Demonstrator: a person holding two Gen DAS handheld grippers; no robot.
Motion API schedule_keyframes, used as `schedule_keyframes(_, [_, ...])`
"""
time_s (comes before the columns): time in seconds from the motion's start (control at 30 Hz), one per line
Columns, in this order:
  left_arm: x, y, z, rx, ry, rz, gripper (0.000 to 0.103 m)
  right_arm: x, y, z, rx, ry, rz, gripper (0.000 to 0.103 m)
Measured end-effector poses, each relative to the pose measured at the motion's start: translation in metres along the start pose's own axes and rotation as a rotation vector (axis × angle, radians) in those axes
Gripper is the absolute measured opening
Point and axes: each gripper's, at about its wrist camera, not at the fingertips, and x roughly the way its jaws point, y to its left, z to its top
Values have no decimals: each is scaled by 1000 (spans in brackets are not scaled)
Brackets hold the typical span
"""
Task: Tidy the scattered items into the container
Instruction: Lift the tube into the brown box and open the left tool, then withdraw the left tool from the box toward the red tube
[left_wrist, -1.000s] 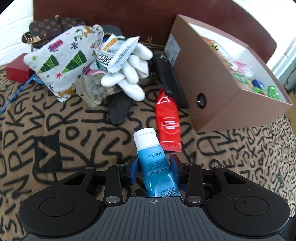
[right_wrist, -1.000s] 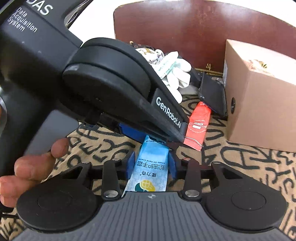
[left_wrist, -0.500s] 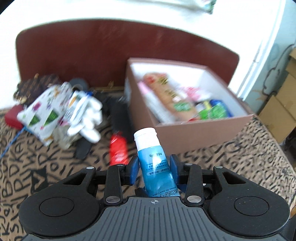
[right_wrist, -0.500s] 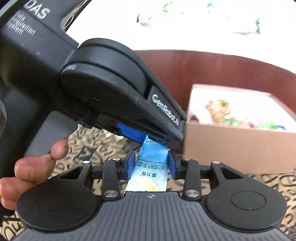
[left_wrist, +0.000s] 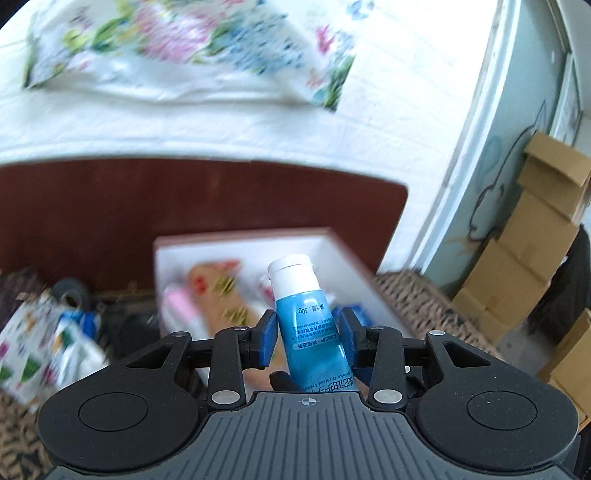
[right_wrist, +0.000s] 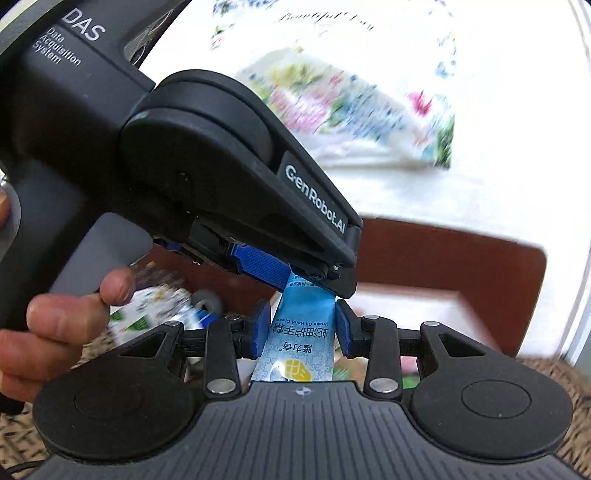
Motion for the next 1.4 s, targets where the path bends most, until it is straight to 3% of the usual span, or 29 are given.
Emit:
schedule_keyframes(0.37, [83,-1,57,-73,13,-89,37,48,-66,21,-73,11,-33,40])
schedule_keyframes(0.67, [163,1,61,-109,90,-181,37,83,-101,1,-113,93,-95,40])
schedule_keyframes(0.93, [226,-1,57,-102,168,-200,38,112,-124,-25,-119,197,-142,40])
schedule_keyframes(1.03, [240,-1,59,-81,165,-185,55,124,-126,-30,-135,228,-165,40])
schedule_keyframes(1.1, [246,-2,61,-52,157,-155,78,130,-125,-33,-156,244,-173,40])
schedule_keyframes(1.17, [245,3,60,-53,164,-160,97,134,-122,-34,-181,292,-177,55])
schedule_keyframes(1.2, [241,8,58,-72,153,-173,100,133,-120,-35,-188,293,-180,72])
schedule_keyframes(1.23, [236,12,56,-87,144,-185,101,127,-117,-36,-200,272,-187,79])
schedule_keyframes(1.4, [214,20,42,-48,150,-163,103,99,-96,-42,-260,251,-183,94])
